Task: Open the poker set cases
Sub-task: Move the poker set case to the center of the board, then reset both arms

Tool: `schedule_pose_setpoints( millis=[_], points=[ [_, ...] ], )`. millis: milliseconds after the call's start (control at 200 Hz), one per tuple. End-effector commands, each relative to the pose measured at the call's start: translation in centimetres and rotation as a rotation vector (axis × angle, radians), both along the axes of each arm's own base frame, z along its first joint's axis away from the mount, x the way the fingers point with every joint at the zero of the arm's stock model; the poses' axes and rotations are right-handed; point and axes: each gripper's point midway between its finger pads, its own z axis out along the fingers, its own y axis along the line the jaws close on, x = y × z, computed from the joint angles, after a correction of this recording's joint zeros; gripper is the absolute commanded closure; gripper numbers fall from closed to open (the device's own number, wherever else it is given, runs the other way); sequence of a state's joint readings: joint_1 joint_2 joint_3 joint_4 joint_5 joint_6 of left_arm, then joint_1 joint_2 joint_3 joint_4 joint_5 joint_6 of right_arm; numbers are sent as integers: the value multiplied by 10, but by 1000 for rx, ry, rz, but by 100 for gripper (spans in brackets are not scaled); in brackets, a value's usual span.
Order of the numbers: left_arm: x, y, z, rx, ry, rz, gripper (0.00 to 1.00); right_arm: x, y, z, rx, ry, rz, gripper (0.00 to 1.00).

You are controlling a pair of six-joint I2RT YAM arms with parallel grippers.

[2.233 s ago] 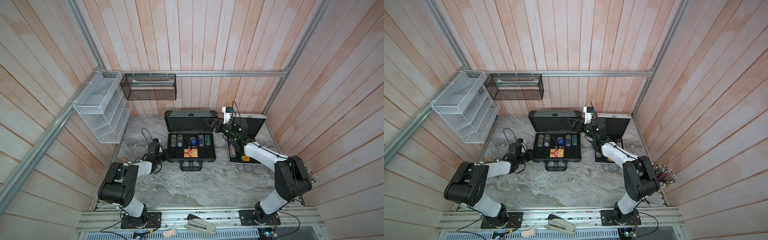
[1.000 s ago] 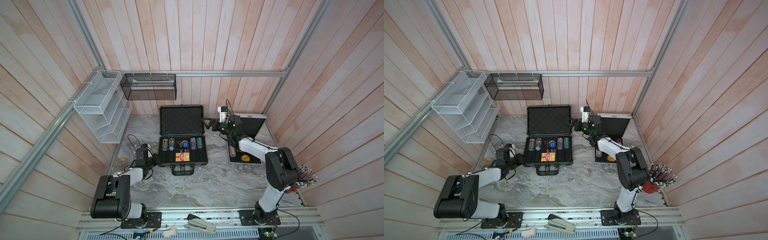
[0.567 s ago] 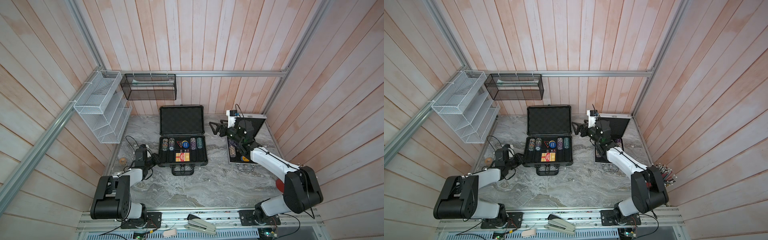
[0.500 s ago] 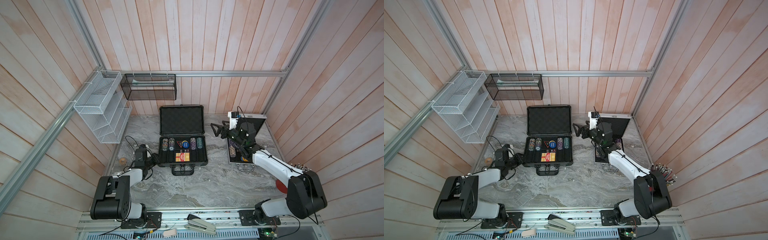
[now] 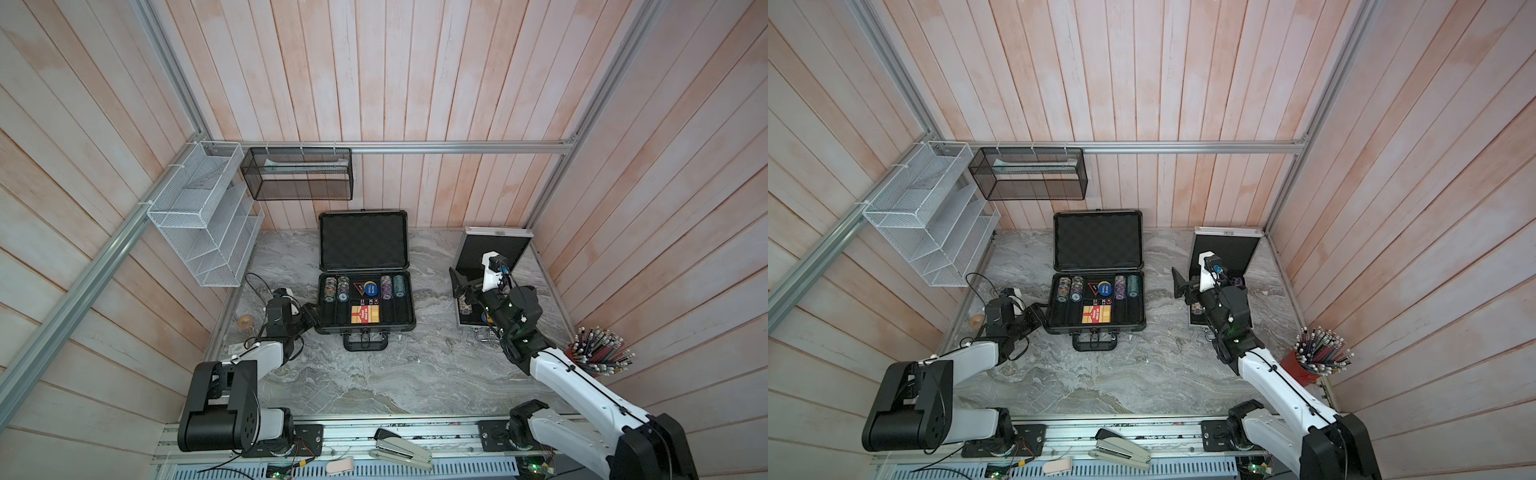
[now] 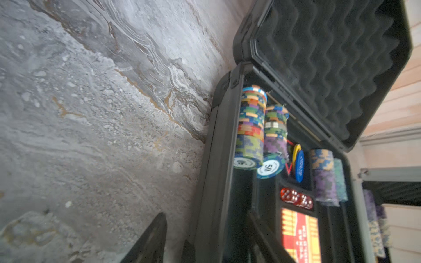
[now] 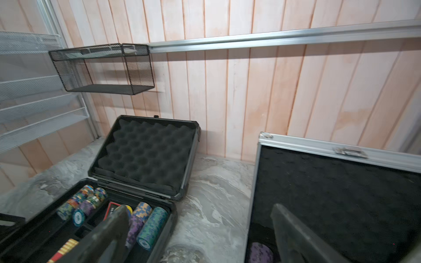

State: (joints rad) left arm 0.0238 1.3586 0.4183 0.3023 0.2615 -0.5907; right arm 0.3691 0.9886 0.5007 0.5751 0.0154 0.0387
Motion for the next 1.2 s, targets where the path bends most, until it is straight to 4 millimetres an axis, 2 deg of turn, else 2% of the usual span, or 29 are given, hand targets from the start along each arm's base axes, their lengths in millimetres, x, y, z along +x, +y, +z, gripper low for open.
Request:
schedule_pose_setpoints(
  millis=[0, 225, 370, 610, 625, 650, 810, 1195],
  points=[
    [0, 4, 7, 32, -35, 16, 35, -1, -36, -9, -80, -42, -155, 2],
    [0, 5, 9, 57, -43, 25, 24, -19, -104, -32, -69, -70, -394, 2],
    [2, 4, 12, 74, -57, 28, 17, -25, -128, -51, -40, -62, -462, 2],
    [1, 5, 25, 134, -102, 49, 9, -22, -141, -76, -38, -20, -478, 2],
    [1, 6, 26, 138, -106, 55, 3, -21, -142, -77, -39, -16, -478, 2],
    [0, 7, 28, 145, -112, 60, 0, -19, -143, -80, -41, -8, -474, 2],
    [-2, 12, 38, 170, -147, 82, 0, -10, -152, -98, -41, 41, -486, 2],
    [-3, 17, 54, 206, -215, 110, 0, 11, -151, -121, -17, 77, -455, 2]
  ],
)
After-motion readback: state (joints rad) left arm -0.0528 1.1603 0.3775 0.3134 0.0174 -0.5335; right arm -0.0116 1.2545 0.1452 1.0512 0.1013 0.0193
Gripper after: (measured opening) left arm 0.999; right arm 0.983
